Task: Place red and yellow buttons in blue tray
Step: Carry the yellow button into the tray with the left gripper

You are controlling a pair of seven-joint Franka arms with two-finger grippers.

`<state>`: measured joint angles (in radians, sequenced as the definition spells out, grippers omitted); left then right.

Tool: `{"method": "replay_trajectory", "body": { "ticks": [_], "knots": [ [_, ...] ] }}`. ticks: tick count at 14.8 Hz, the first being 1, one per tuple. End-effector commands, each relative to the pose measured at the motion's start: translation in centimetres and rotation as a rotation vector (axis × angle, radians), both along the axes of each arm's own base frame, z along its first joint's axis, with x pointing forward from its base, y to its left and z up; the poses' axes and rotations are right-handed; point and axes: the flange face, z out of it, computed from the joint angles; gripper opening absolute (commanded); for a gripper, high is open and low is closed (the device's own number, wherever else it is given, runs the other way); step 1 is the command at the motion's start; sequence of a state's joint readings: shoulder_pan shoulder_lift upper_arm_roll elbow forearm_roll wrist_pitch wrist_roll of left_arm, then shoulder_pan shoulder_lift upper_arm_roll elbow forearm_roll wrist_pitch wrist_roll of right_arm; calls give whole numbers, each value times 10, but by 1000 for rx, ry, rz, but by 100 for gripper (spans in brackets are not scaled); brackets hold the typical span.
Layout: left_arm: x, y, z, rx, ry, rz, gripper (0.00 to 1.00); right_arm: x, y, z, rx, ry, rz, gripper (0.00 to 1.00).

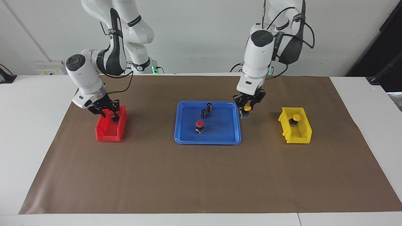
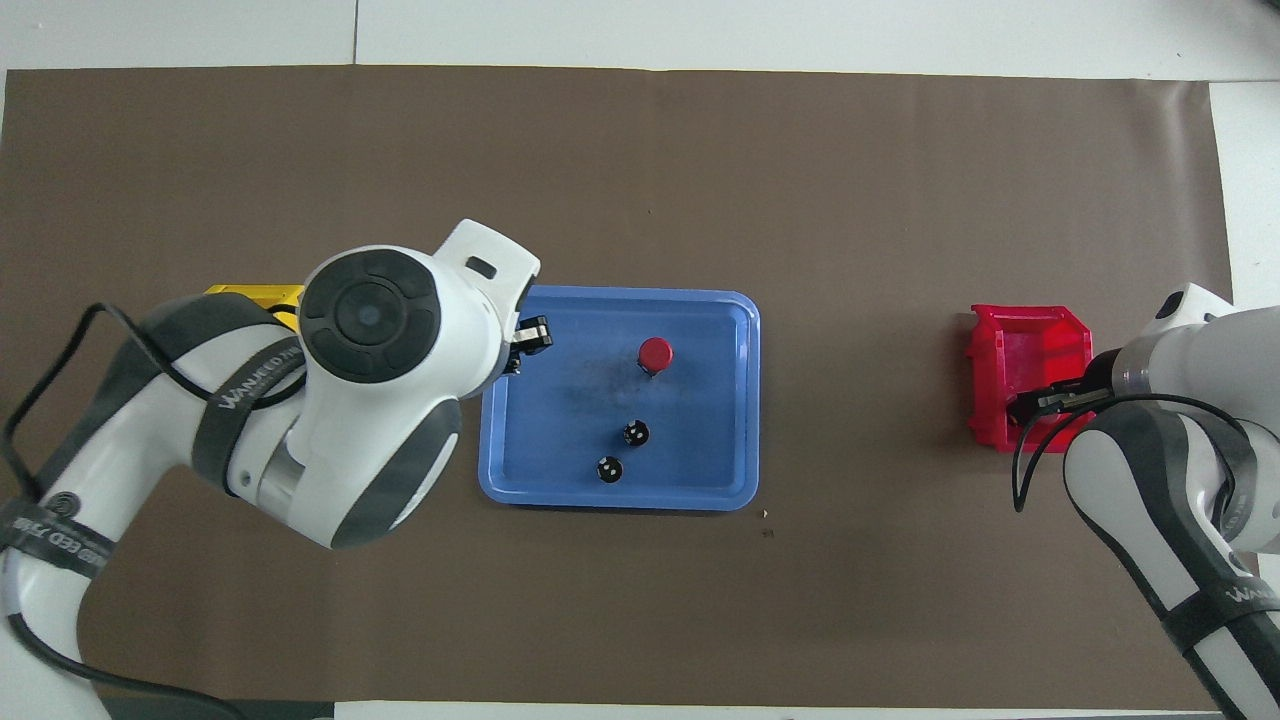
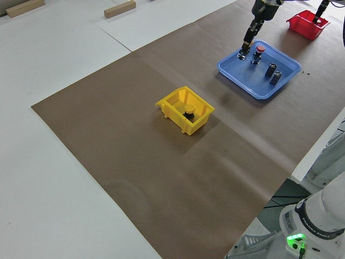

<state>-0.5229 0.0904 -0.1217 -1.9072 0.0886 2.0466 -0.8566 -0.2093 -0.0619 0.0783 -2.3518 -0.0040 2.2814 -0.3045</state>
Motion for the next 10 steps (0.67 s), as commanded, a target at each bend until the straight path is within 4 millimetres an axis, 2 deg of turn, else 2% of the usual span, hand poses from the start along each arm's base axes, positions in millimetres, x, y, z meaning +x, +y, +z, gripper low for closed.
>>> {"method": "replay_trajectory", "body": {
  "ticks": [1, 3, 5, 8, 9, 10],
  "knots": [
    [-6, -33, -31, -36, -18, 44, 1, -12, 0, -6, 6, -11, 13, 58],
    [-7, -49, -46, -59, -30, 63, 1, -16, 0, -9, 8, -6, 12, 58],
    [-9, -52, -49, -59, -28, 61, 1, -19, 0, -13, 7, -12, 11, 51],
    [-3, -54, -59, -76, -41, 63, 1, -17, 3, -12, 5, -17, 16, 14],
    [0, -53, -61, -82, -46, 67, 2, -11, 4, -6, 5, -20, 22, 11],
    [3, -57, -71, -89, -49, 66, 2, -3, 3, 3, 7, -14, 27, 11]
  ]
}}
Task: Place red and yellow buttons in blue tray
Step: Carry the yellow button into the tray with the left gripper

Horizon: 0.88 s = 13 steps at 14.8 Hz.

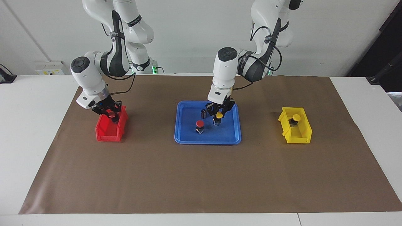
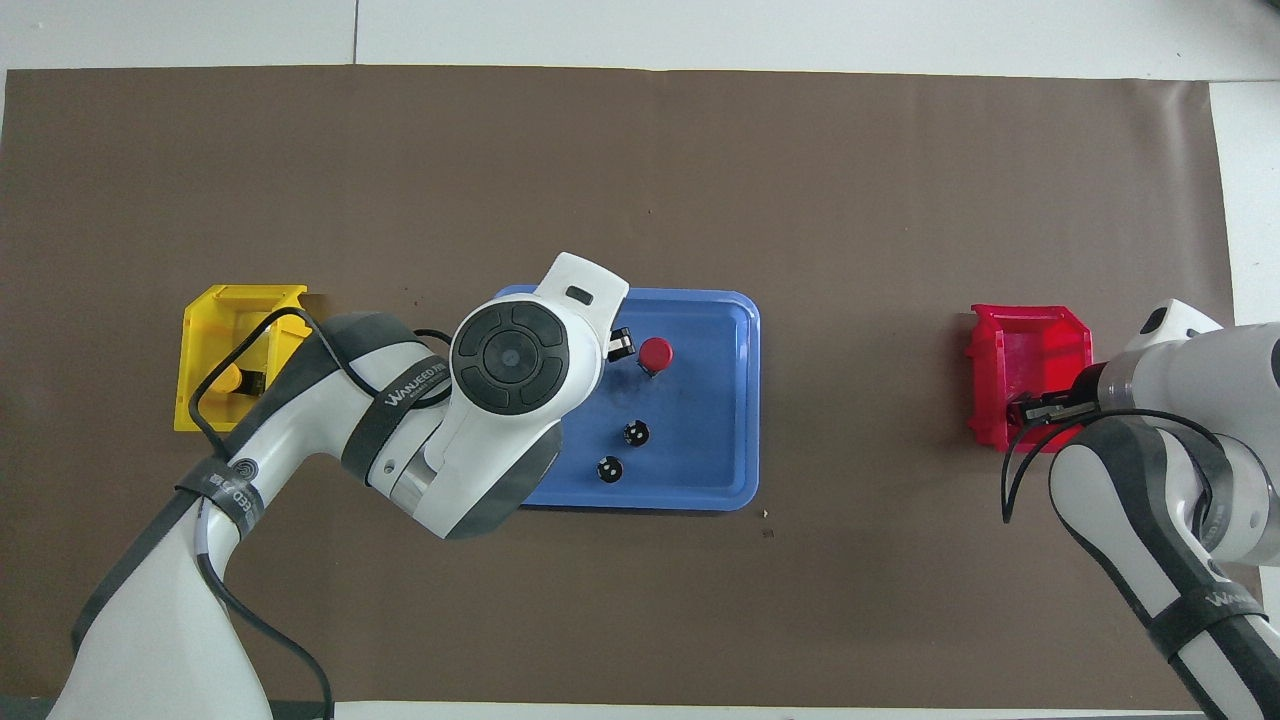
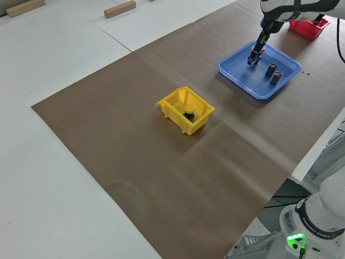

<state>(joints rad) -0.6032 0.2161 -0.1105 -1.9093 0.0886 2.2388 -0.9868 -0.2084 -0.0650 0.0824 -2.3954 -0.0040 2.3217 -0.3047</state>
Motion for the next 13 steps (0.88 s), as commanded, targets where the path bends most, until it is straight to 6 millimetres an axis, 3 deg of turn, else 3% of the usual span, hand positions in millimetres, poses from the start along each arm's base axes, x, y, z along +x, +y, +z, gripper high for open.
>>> {"method": "replay_trajectory", "body": {
  "ticks": [1, 3, 4, 5, 7, 8, 9, 11, 12, 13],
  "knots": [
    [8, -7, -22, -19, -7, 24, 2, 14, -1, 26, 12, 5, 24, 11],
    [10, -11, -40, -15, -1, 23, 4, 30, -1, 45, 20, 40, 26, 11],
    [12, -12, -39, -29, -15, 22, 7, 36, 0, 52, 22, 50, 26, 11],
    [14, -11, -42, -27, -16, 20, 17, 41, 4, 58, 24, 59, 32, 11],
    [18, -11, -40, -19, -17, 15, 86, 50, 8, 77, 24, 70, 40, 11],
    [22, -7, -35, -2, -16, 14, 98, 54, 8, 89, 23, 75, 43, 11],
    [24, -3, -21, 23, -5, 14, 100, 59, 16, 102, 22, 77, 49, 11],
    [29, 19, 26, 84, 33, -44, 100, 72, 41, 127, 19, 77, 28, 11],
    [34, 42, 44, 119, 61, -102, 100, 80, 59, 141, 16, 85, 9, 11],
    [43, 77, 61, 147, 88, -180, 100, 89, 80, 155, 14, 88, -7, 11]
  ]
}}
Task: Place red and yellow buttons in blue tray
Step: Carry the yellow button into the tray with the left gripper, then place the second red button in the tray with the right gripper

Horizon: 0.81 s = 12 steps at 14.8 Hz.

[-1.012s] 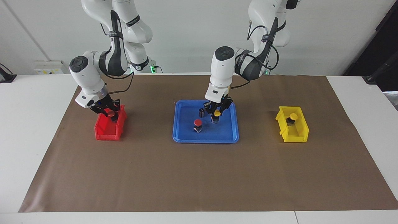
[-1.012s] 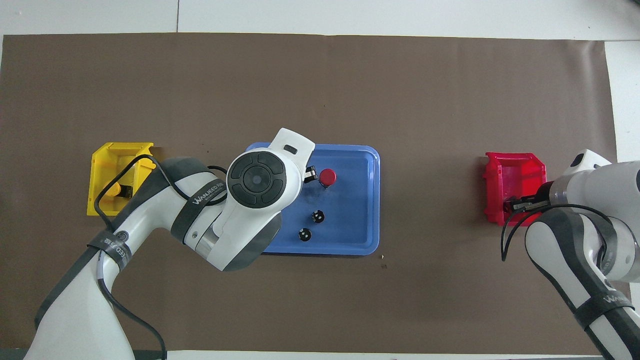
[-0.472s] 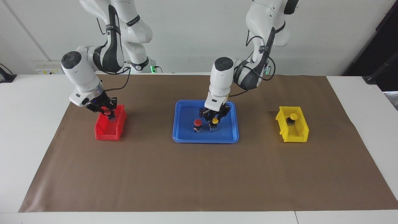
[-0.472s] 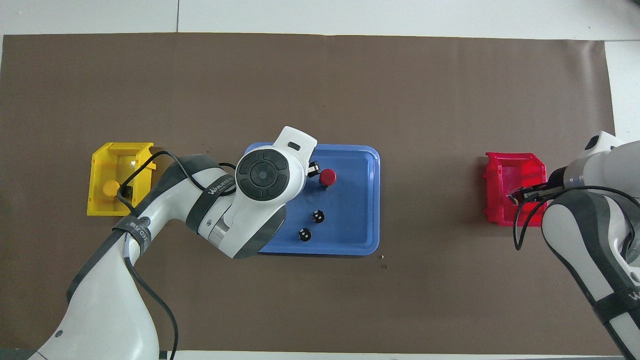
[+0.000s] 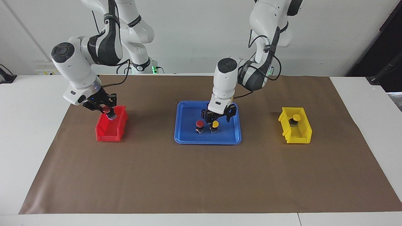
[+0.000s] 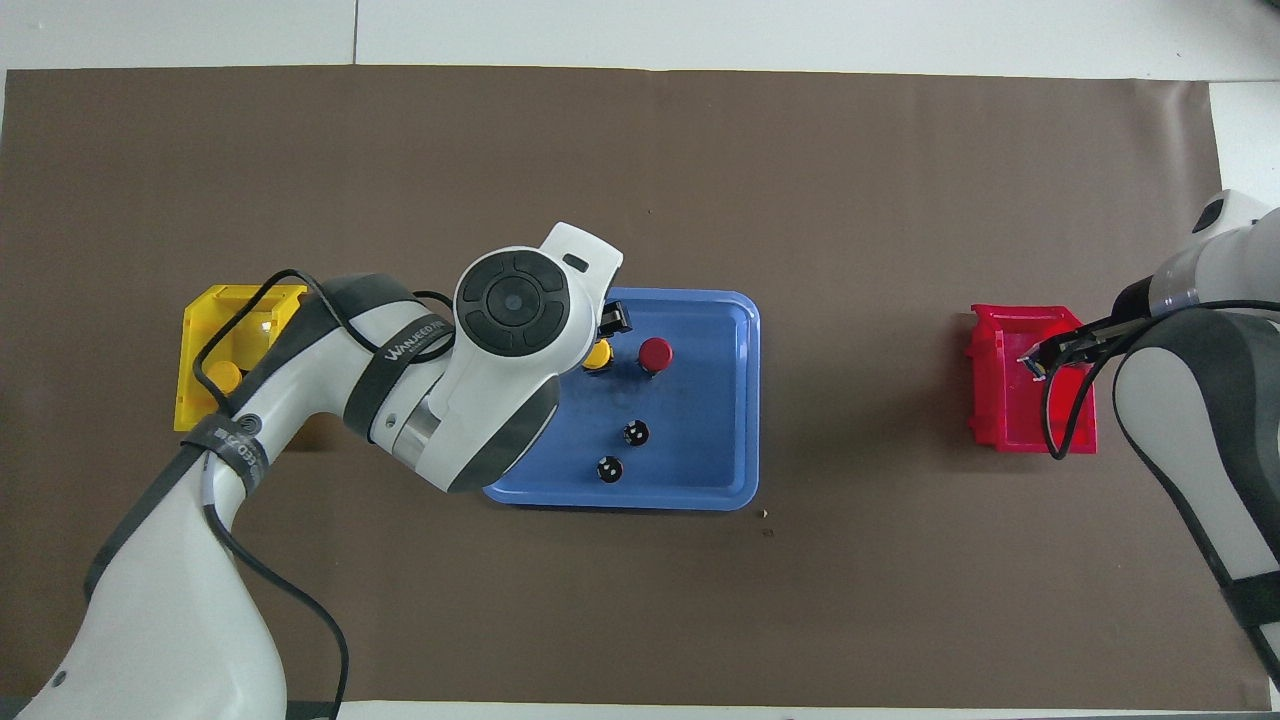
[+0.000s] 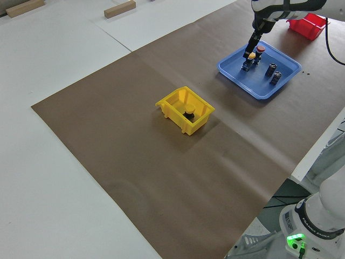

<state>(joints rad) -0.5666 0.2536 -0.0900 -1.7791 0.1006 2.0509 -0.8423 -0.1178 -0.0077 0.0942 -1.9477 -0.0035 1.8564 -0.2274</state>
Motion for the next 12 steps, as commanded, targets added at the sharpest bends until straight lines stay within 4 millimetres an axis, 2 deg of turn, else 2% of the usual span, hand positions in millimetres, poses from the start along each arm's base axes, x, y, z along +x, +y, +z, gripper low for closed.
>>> {"method": "replay_trajectory", "body": {
  "ticks": [1, 3, 4, 5, 6, 7, 8, 10, 11, 12],
  "knots": [
    [22, 90, 48, 73, 64, -152, 100, 32, 51, 33, 2, 10, -57, 11],
    [39, 149, 62, 83, 96, -235, 100, 39, 101, 41, 7, -24, -108, 11],
    [53, 192, 67, 80, 100, -265, 100, 41, 135, 36, 14, -64, -143, 11],
    [61, 223, 73, 76, 94, -295, 100, 39, 169, 32, 25, -96, -179, 11],
    [69, 260, 71, 69, 105, -314, 100, 40, 195, 20, 30, -102, -205, 11],
    [71, 293, 61, 57, 116, -308, 100, 37, 230, 7, 38, -111, -234, 11],
    [70, 313, 58, 26, 91, -282, 100, 34, 260, -9, 53, -130, -261, 11],
    [60, 323, 43, 24, 58, -277, 99, 30, 292, -43, 48, -120, -283, 11],
    [52, 339, 31, 26, 56, -300, 99, 26, 302, -58, 41, -120, -275, 11],
    [44, 352, 25, 21, 57, -316, 92, 21, 299, -72, 39, -117, -282, 12]
  ]
}}
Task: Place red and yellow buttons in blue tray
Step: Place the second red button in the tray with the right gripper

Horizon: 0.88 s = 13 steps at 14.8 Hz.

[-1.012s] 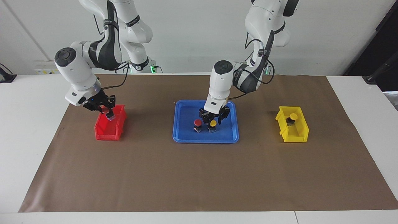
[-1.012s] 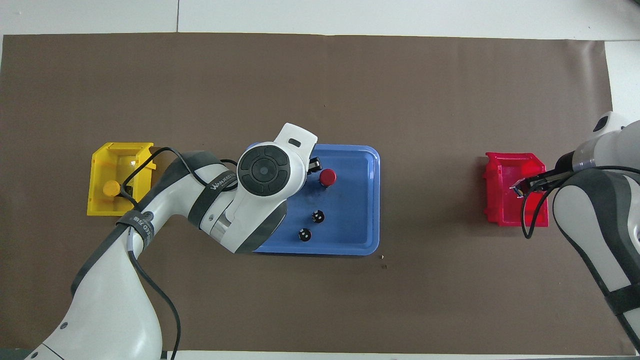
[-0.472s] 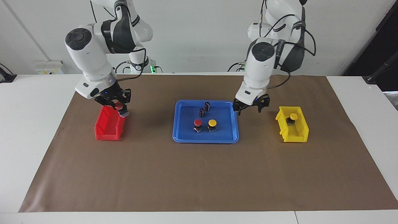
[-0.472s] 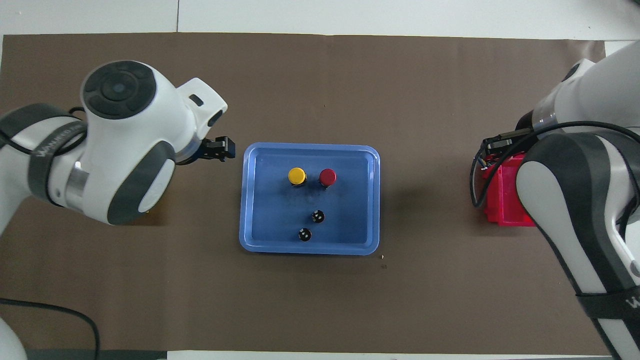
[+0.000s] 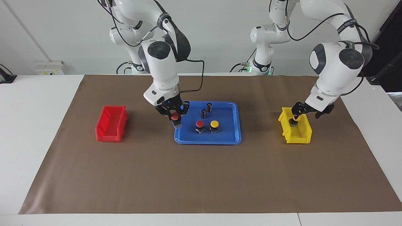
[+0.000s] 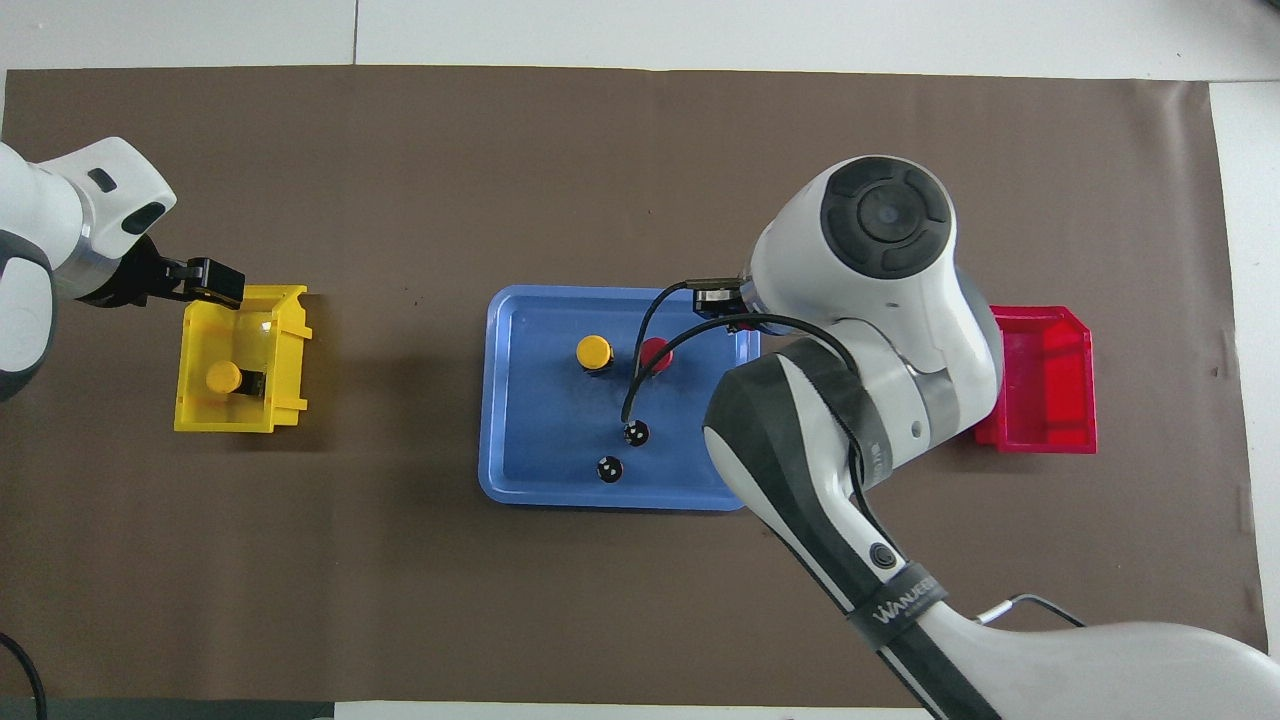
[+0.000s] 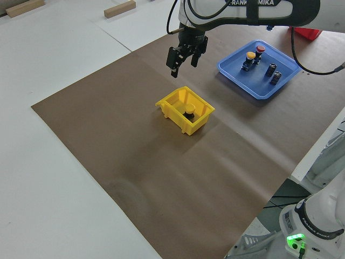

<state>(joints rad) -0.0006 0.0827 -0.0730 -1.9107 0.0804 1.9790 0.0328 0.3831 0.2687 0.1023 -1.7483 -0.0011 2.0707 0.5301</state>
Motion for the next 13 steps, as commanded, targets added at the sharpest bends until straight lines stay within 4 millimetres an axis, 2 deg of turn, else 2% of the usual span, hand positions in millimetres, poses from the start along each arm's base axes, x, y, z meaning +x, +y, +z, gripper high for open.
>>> {"method": "replay_trajectory", "body": {
  "ticks": [1, 3, 6, 9, 10, 12, 13],
  "knots": [
    [-34, 19, -15, -19, -15, -34, 88, -4, -9, -29, -3, -6, -29, 12],
    [-36, 24, -18, -20, -13, -24, 79, -11, -12, -44, 0, -13, -27, 12],
    [-52, 21, -44, -22, -45, -24, 77, -18, -9, -60, -3, -4, -21, 18],
    [-61, 17, -54, -46, -48, 48, 77, -18, -9, -64, -4, 2, -22, 28],
    [-63, 17, -54, -46, -46, 49, 77, -17, -12, -64, -5, 3, -25, 36],
    [-69, 20, -63, -46, -37, 52, 77, -16, -14, -65, -5, 3, -30, 38],
    [-69, 21, -66, -45, -43, 53, 77, -16, -14, -65, -5, 3, -30, 43]
  ]
}}
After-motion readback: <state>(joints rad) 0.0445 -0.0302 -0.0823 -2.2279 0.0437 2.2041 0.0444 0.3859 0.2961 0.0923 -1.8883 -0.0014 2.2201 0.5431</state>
